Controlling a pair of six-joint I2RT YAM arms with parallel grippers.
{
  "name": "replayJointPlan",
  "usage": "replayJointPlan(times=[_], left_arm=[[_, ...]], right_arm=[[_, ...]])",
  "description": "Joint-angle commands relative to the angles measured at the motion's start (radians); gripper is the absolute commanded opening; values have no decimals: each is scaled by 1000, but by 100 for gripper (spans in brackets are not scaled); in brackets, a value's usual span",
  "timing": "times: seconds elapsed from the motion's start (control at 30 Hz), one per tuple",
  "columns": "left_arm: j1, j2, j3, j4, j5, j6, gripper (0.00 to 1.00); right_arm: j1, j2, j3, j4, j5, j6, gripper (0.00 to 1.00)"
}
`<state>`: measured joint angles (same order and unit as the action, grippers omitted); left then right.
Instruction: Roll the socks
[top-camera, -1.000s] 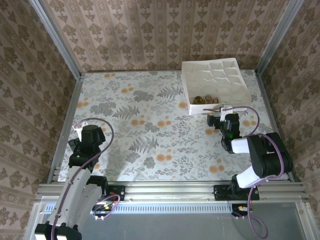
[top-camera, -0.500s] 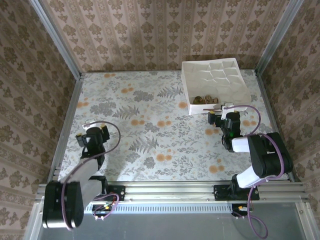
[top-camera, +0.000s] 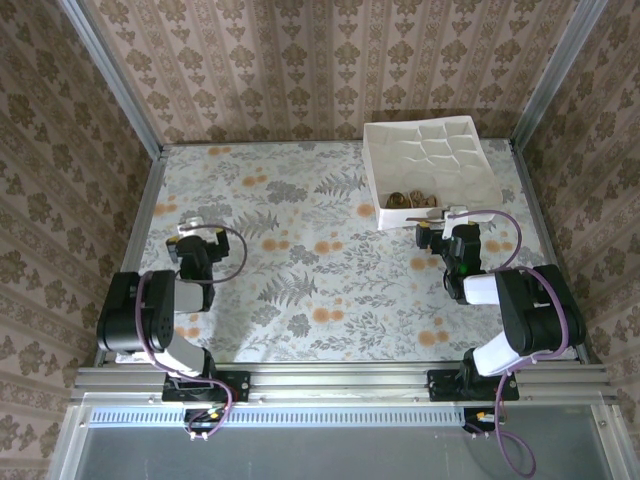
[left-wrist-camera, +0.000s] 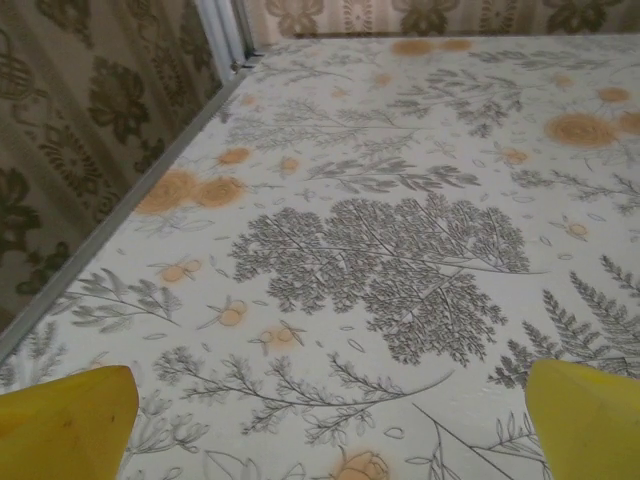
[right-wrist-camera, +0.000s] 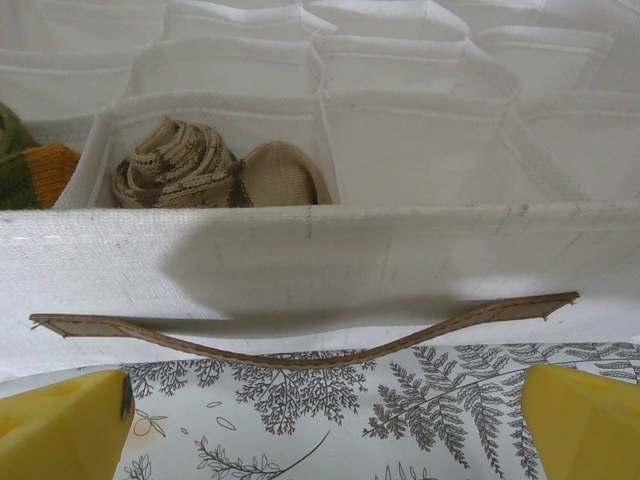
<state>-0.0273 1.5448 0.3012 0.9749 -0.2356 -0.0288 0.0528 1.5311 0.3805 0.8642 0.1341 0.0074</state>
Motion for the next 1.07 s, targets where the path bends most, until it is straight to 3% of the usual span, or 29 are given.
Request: replayJointPlan(times=[0.0,0.03,0.17,0.47,1.03], left_arm=[[12,6,-48,177,41,15,100],[13,27,-71,262,43,27,100],[42,27,-86,286,76,-2,100],[11,6,52,10,74,36,100],[9,6,52,6,74,37,100]], right_arm=[[-5,0,16,12,18,16,100],[-4,0,17,12,17,16,100],[-4,0,16,12,18,16,100],[-4,-1,16,10,18,16,100],[-27,0,26,-11,-34,25,100]])
